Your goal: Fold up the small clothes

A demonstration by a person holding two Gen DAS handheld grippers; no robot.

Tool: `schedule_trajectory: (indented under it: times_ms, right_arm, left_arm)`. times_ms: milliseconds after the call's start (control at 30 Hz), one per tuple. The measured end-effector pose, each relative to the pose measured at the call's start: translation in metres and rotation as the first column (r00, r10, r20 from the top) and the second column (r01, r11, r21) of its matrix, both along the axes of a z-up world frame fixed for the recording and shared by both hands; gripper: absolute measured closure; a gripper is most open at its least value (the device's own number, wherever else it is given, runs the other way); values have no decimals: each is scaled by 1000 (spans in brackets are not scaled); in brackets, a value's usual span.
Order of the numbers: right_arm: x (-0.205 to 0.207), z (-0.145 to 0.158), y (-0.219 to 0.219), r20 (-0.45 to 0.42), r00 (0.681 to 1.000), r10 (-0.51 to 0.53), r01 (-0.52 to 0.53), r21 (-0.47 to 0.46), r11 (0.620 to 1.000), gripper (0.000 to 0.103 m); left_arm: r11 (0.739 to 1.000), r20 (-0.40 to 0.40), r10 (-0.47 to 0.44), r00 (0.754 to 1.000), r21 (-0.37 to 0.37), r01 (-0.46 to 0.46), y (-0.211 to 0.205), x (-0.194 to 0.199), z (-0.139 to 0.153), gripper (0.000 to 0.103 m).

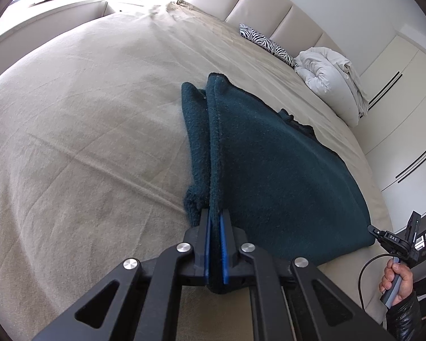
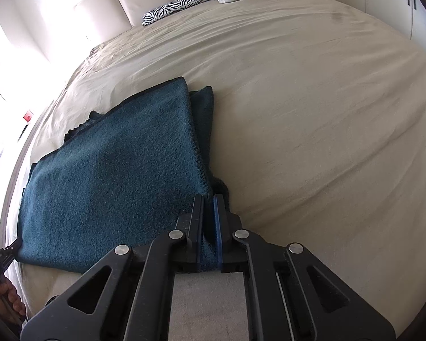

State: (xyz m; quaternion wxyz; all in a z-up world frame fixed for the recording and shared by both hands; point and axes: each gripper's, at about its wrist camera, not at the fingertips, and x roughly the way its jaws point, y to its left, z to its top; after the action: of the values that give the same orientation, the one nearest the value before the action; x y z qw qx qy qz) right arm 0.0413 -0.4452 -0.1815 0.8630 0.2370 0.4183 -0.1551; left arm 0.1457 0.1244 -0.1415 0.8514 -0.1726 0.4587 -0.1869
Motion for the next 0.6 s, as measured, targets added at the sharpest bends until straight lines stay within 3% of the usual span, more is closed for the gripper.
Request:
schedule_trajectory:
  times_ms: [400,600]
  right_arm:
    - [-5,-14,-4,30,1000,-10,9,33,999,98]
    - [-10,-6,-8,39,999,-8,5,72,997,92]
  left_arm:
    - [1000,-2,1,1000,-9,-1,2,-4,-4,96]
    - [999,-6,26,1000,-40,-26,10,-7,6,83]
